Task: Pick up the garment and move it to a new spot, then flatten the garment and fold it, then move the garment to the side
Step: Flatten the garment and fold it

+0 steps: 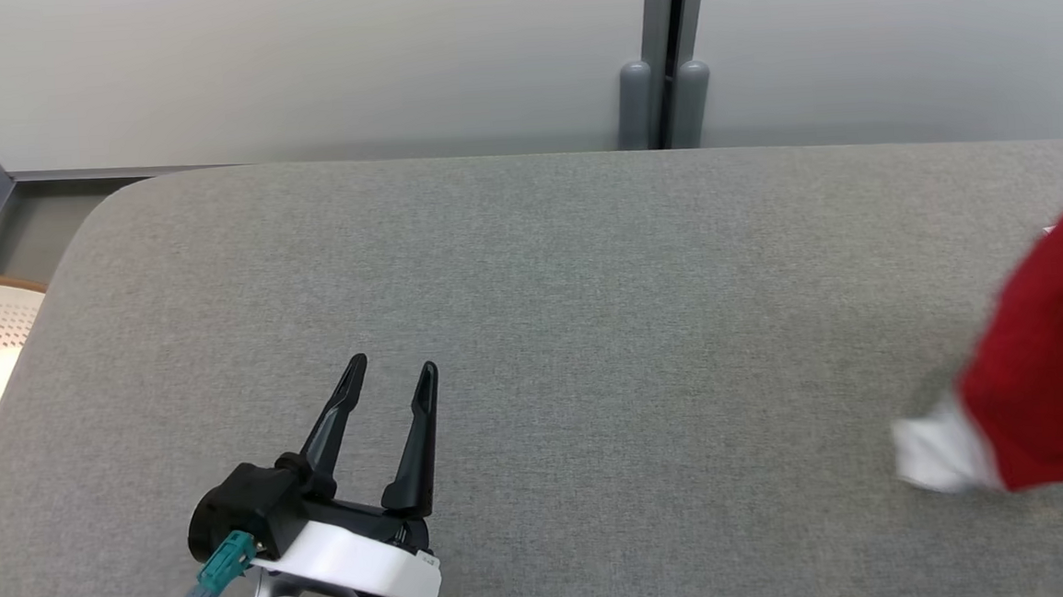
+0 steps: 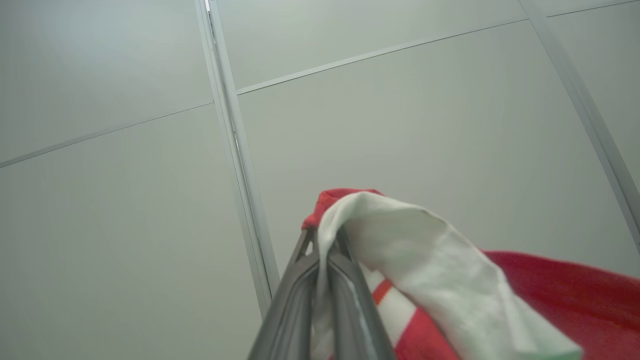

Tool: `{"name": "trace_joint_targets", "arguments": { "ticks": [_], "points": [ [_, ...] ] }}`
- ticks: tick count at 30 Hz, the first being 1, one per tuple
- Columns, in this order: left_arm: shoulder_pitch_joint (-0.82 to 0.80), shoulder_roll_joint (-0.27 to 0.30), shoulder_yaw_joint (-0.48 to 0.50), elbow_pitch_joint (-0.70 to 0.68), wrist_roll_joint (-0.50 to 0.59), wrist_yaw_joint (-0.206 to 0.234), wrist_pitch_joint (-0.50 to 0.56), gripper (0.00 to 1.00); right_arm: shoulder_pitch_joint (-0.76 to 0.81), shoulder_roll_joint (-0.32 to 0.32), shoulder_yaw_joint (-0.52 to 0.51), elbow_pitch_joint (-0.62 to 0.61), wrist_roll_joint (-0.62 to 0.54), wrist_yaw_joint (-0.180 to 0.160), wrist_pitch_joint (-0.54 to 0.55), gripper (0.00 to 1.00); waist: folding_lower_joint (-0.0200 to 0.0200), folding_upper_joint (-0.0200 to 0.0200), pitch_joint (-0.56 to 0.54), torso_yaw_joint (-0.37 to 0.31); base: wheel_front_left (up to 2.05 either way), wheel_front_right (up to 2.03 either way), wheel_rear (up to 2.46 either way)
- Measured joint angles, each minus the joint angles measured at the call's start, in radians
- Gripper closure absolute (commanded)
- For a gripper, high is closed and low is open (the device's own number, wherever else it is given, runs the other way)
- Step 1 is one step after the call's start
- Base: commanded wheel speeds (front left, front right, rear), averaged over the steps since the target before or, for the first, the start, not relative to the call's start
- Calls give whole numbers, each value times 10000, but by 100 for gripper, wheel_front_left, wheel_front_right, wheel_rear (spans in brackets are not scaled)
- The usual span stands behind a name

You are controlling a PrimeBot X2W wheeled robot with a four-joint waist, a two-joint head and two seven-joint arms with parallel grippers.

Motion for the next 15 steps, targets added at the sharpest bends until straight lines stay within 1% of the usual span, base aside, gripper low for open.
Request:
{"name": "trace_joint_targets", "arguments": {
  "ticks": [3,7,9,12,15],
  "points": [
    [24,2,-77,-2,-92,0,0,0,-325,-2,-104,-698,-481,-2,621,100,0,0,-7,181,0,0,0],
    [22,-2,-217,-25,-267,35,2,0,-680,-6,539,-1028,-1053,-2,1674,100,0,0,64,543,0,0,0],
    [-23,4,-349,-44,-376,48,2,0,-773,-17,928,-821,-1300,0,2222,100,0,0,147,778,0,0,0],
    [-222,-2,-594,-73,-558,75,2,0,-959,-59,1592,-167,-1593,0,3037,100,0,0,337,1196,0,0,0],
    [-435,8,-802,-144,-817,134,-2,0,-1403,-56,2104,920,-1835,0,3810,100,0,0,618,1650,0,0,0]
  ]
}}
